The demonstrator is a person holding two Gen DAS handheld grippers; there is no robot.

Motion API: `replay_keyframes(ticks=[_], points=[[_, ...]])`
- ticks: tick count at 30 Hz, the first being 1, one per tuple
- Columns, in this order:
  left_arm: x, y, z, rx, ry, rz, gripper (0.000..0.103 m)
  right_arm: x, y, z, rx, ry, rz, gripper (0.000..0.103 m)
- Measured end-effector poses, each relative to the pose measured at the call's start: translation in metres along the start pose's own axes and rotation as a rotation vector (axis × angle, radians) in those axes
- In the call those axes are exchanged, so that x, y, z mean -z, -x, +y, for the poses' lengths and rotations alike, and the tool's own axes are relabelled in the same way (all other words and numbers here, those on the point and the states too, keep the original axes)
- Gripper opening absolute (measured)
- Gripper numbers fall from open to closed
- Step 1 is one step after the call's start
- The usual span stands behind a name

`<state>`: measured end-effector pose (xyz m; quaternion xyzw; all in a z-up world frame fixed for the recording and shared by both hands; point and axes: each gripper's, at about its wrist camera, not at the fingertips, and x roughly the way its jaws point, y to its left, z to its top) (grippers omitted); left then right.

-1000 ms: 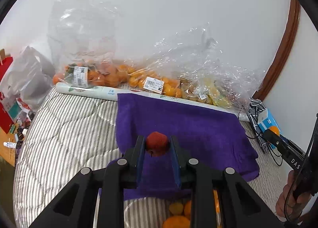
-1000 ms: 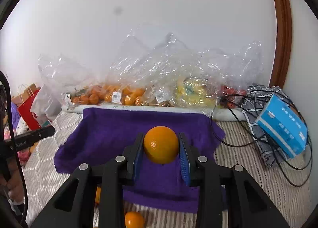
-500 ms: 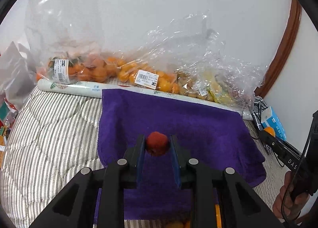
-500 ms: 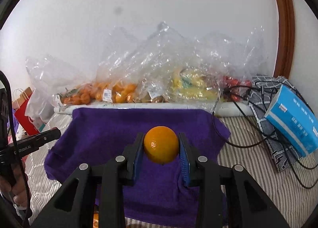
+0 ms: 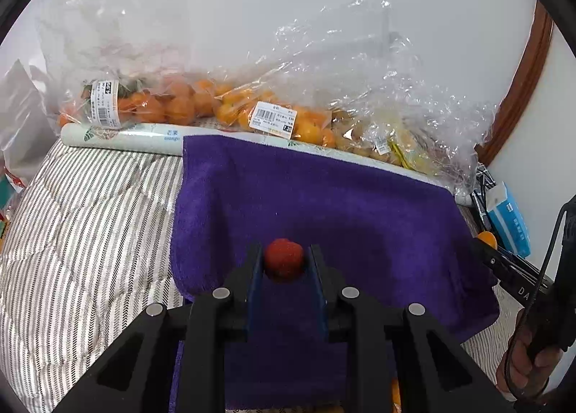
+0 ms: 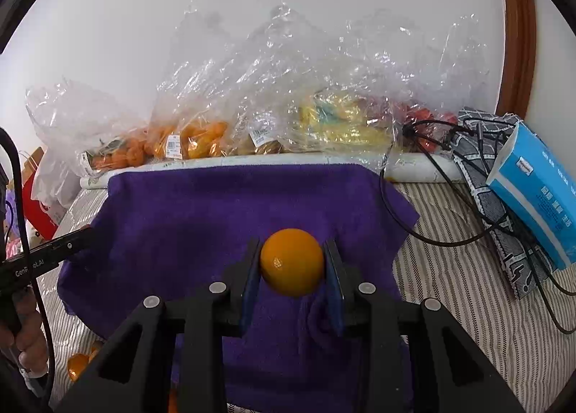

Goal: Organize fruits
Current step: 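Lift the orange with right tool while left carries red tomato over purple towel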

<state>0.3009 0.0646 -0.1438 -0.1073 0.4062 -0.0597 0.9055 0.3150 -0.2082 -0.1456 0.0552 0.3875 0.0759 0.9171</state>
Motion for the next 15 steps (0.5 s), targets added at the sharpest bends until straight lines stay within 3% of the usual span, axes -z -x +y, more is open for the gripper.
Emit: replay_keyframes(ticks=[15], points=[[0.007, -0.015, -0.002, -0.007, -0.01, 0.051, 0.024, 0.008, -0.016, 0.0, -0.001, 0.004, 0.049, 0.033]])
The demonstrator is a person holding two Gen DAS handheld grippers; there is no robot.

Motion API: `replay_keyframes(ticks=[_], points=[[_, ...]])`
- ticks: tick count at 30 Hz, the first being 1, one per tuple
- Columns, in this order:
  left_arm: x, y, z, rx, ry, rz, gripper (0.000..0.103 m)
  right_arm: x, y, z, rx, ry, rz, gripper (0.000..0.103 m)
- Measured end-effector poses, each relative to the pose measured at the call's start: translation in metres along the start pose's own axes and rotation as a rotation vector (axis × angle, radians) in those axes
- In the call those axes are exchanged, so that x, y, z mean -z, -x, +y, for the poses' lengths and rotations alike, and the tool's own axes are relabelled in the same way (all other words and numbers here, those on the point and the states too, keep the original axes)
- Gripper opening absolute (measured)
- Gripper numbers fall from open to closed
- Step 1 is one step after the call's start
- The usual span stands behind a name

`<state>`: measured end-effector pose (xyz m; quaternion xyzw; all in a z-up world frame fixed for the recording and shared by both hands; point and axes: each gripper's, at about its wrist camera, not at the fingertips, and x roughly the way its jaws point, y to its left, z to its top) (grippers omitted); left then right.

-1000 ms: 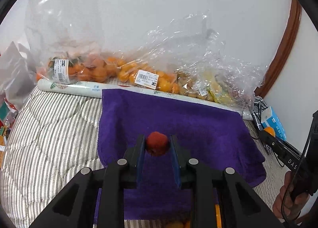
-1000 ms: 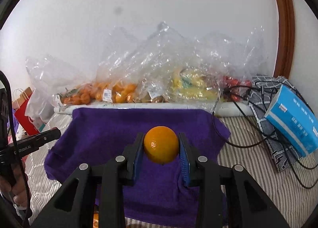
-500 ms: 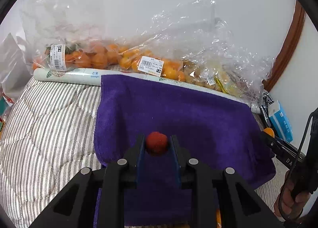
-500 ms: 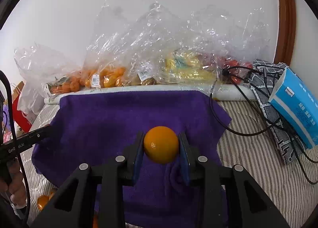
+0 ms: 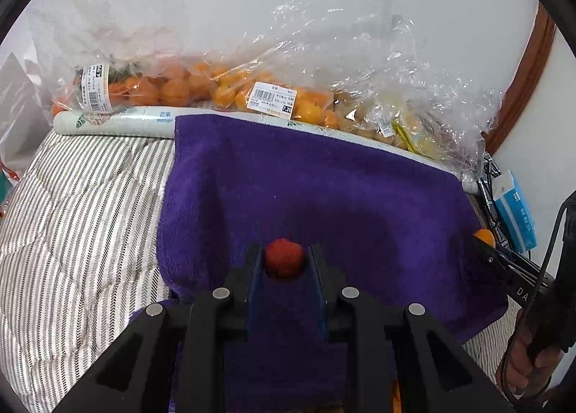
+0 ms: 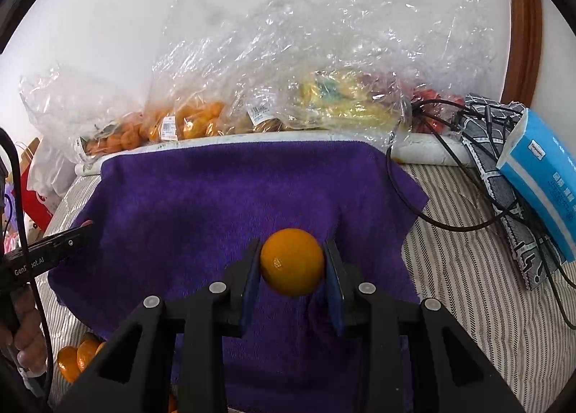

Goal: Organize fruits
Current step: 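Lift the orange with right tool while left carries red tomato over purple towel, then open right tool to drop orange on towel while left releases red tomato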

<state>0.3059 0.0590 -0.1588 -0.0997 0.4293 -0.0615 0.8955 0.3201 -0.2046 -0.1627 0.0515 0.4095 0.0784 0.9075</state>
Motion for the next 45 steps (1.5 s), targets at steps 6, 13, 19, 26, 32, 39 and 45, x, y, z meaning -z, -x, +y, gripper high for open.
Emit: replay_keyframes(ticks=[6, 13, 19, 26, 32, 39, 45], points=[[0.003, -0.004, -0.003, -0.013, -0.014, 0.015, 0.024, 0.003, -0.004, 0.0, -0.001, -0.001, 0.016, 0.033], [0.004, -0.005, -0.004, -0.011, -0.018, 0.019, 0.024, 0.005, -0.003, 0.002, -0.002, 0.013, 0.01, 0.034], [0.005, -0.003, -0.005, -0.002, -0.022, 0.018, 0.026, 0.005, -0.001, 0.001, -0.012, 0.01, 0.005, 0.034], [0.003, 0.012, -0.01, 0.004, -0.036, -0.028, 0.051, 0.003, 0.014, 0.006, -0.039, 0.02, -0.043, 0.053], [-0.001, 0.03, -0.02, 0.027, -0.068, -0.05, 0.054, -0.004, 0.036, 0.018, -0.028, 0.047, -0.098, 0.077], [0.004, 0.068, -0.027, 0.036, -0.072, -0.083, 0.054, -0.006, 0.074, 0.035, 0.107, 0.106, -0.104, 0.096], [0.016, 0.093, -0.029, -0.03, -0.09, -0.092, 0.053, 0.011, 0.113, 0.035, 0.096, 0.069, -0.157, 0.098]])
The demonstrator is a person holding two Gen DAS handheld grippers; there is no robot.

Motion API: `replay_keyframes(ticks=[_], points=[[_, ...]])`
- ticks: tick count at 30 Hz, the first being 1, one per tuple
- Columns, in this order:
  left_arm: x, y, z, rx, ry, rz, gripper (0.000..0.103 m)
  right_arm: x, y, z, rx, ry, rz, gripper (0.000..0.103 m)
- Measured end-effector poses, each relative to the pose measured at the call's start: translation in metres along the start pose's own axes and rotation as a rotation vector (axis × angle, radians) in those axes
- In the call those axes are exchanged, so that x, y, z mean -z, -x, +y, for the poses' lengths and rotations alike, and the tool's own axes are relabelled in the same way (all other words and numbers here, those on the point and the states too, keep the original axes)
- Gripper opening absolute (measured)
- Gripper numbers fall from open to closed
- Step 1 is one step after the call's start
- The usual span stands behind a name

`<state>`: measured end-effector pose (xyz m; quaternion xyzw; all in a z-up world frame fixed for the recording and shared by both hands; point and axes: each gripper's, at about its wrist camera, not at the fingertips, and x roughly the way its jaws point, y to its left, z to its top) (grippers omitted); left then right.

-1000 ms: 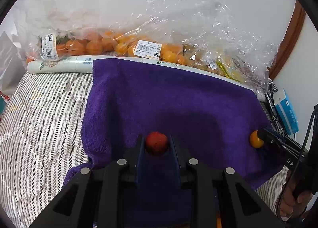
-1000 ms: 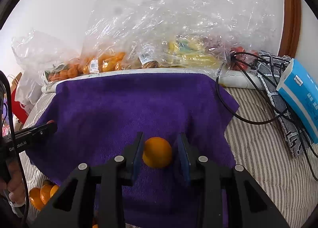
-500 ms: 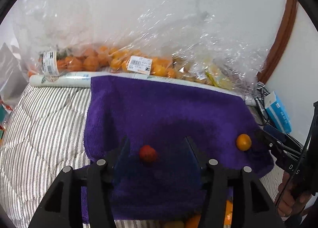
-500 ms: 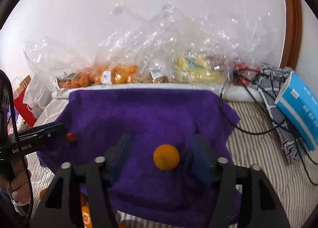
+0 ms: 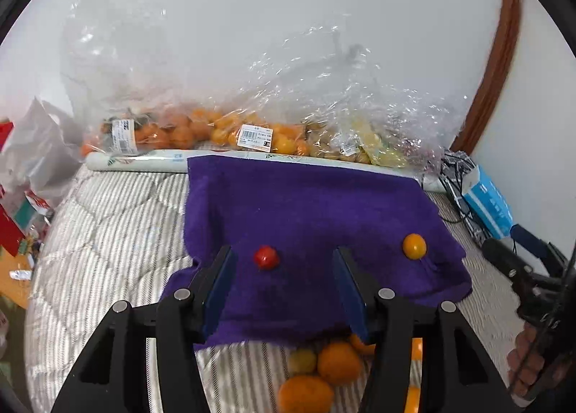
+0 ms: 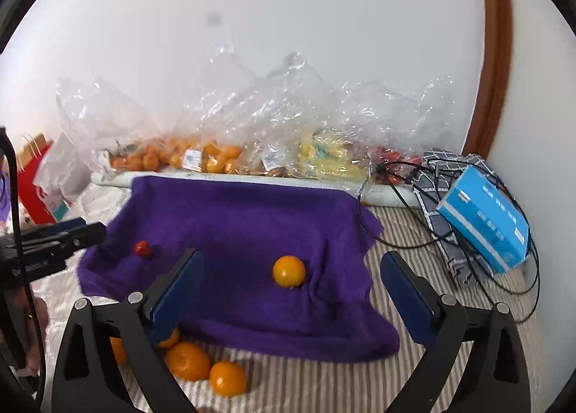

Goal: Organize fruits
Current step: 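Open right tool to drop orange on towel while left releases red tomato, then withdraw both open tools back from the purple towel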

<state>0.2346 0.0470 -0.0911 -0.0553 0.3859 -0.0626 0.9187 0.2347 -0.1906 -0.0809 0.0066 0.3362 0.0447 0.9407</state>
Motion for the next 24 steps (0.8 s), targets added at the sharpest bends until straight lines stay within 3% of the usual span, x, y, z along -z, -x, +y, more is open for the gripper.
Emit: replay_keyframes(ticks=[8, 12, 24], points=[[0.019, 0.036, -0.001, 0.01, 0.011, -0.028, 0.053, 0.024, 0.043, 0.003, -0.011, -0.011, -0.023, 0.098], [0.031, 0.046, -0.004, 0.025, 0.018, 0.004, 0.053, 0.038, 0.059, 0.004, -0.04, -0.023, -0.025, 0.098], [0.058, 0.061, -0.002, 0.032, 0.023, -0.002, 0.053, 0.061, 0.073, 0.007, -0.075, -0.094, -0.028, 0.098]])
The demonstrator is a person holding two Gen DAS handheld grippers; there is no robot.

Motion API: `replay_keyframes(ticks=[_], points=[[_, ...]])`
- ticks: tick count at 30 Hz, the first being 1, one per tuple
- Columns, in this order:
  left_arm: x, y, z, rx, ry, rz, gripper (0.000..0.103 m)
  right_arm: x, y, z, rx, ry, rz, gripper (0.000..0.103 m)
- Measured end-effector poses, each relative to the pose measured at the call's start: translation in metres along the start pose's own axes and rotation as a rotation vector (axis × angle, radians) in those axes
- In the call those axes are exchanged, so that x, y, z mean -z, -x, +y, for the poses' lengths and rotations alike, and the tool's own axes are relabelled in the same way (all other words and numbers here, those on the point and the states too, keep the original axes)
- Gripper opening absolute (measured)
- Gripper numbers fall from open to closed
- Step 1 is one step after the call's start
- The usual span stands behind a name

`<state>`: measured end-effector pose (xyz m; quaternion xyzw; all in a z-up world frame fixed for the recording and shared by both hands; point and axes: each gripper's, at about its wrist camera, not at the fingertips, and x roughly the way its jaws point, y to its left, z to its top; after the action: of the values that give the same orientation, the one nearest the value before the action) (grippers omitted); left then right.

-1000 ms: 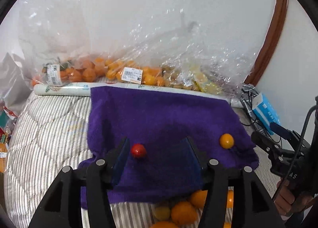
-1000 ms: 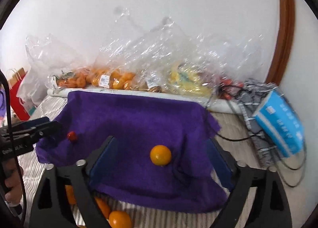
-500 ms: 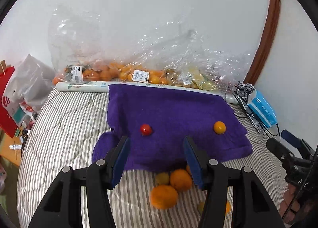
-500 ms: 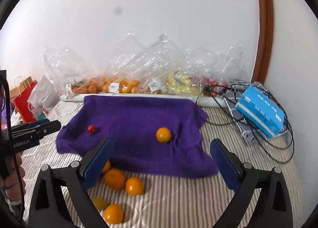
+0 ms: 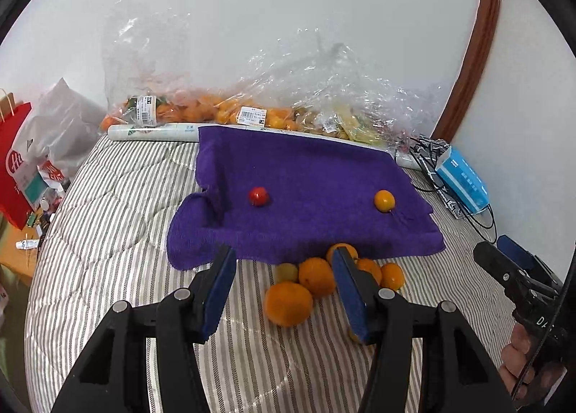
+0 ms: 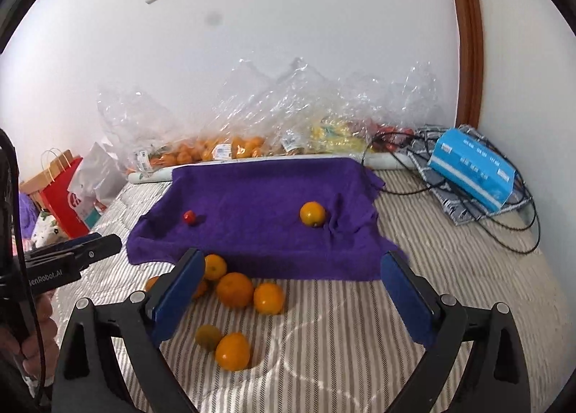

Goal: Organize fruits
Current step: 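Withdraw both open tools back from the purple towel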

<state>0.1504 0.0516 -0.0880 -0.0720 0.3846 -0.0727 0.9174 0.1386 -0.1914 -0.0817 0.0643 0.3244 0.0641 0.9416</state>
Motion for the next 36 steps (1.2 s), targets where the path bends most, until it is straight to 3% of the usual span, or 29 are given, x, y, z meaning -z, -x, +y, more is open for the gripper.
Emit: replay_keyframes(ticks=[13, 19, 36], points=[[0.01, -0.009, 0.017, -0.003, 0.038, 0.035, 0.054, 0.011, -0.01, 0.004, 0.021, 0.001, 0.02, 0.094], [0.013, -0.012, 0.022, -0.012, 0.045, 0.05, 0.054, 0.015, -0.02, 0.005, -0.016, -0.007, 0.078, 0.088], [0.023, -0.017, 0.032, -0.023, 0.063, 0.077, 0.054, 0.027, -0.026, 0.012, -0.052, -0.005, 0.111, 0.078]])
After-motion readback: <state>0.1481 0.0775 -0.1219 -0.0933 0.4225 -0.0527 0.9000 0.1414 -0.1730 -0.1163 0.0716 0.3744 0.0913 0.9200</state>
